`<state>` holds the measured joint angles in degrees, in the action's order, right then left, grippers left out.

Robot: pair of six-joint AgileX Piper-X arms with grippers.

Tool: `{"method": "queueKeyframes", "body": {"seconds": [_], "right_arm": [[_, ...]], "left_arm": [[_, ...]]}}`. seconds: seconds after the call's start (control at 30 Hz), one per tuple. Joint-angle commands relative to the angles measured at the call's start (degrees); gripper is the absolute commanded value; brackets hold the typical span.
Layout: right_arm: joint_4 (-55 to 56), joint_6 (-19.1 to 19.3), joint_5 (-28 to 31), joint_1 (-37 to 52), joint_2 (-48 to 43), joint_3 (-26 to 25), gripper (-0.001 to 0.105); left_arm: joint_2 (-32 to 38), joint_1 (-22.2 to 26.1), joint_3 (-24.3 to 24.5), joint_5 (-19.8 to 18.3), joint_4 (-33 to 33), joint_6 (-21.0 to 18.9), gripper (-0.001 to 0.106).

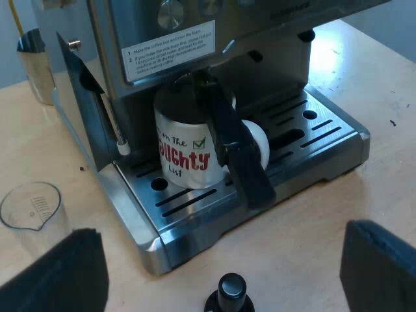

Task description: Remove mug from coffee machine

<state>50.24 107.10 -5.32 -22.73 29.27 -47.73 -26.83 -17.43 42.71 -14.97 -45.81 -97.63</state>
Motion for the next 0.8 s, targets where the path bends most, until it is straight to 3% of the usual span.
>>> {"method": "queueKeyframes", "body": {"seconds": [0.03,0.37,0.47,0.5,0.8], "right_arm": [[-2.95,0.66,2.22,-3.76,2.48,-0.6,0.064],[-12.24,0.63,10.76,-17.04,13.38,-0.6,0.064],[-13.81,-1.5,12.58,-18.19,15.87,-0.6,0.064],[-16.26,-4.07,13.23,-18.3,17.98,-0.6,0.064],[-30.76,-6.75,13.07,-18.3,26.03,1.85,0.064]], "left_arm": [[-0.69,-0.4,0.48,-0.65,1.18,0.13,0.087],[-0.81,-0.4,0.48,-1.64,1.08,0.13,0.087],[-0.81,-0.4,0.48,-1.64,1.08,0.13,0.087],[-0.81,-0.4,0.48,-1.64,1.08,0.13,0.087],[-0.81,-0.4,0.48,-2.71,0.78,0.13,0.087]]}}
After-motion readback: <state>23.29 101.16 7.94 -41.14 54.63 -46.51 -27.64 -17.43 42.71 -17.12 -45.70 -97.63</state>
